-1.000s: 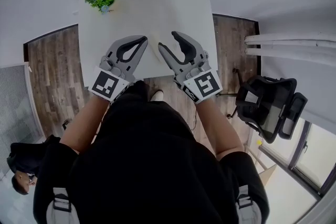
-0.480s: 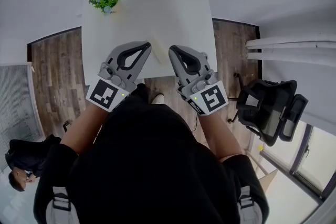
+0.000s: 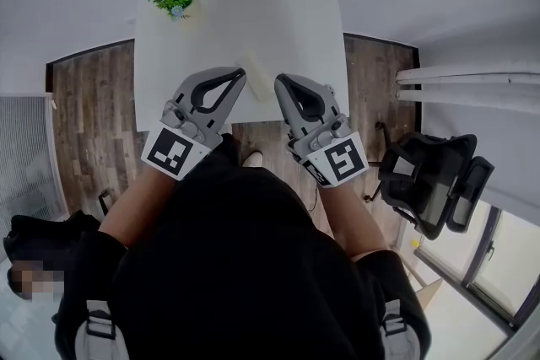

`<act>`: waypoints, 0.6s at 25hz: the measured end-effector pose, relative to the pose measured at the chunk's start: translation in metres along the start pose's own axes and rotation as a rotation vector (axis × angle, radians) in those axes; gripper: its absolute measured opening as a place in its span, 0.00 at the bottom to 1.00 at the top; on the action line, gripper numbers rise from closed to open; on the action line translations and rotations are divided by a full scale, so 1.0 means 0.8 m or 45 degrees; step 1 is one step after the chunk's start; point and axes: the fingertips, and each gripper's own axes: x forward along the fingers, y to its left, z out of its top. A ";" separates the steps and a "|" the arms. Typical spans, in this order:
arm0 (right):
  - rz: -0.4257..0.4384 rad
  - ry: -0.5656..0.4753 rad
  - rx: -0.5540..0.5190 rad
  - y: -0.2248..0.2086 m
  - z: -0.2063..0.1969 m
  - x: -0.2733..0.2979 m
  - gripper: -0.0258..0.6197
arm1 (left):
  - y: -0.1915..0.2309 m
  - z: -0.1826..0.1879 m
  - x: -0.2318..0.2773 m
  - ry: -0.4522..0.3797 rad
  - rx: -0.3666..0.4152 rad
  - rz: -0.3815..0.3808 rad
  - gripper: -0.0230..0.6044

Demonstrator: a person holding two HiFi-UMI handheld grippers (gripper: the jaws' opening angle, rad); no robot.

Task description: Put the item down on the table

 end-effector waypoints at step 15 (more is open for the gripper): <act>0.021 0.006 -0.002 0.006 -0.001 0.004 0.04 | -0.002 0.003 -0.001 -0.014 -0.010 0.014 0.03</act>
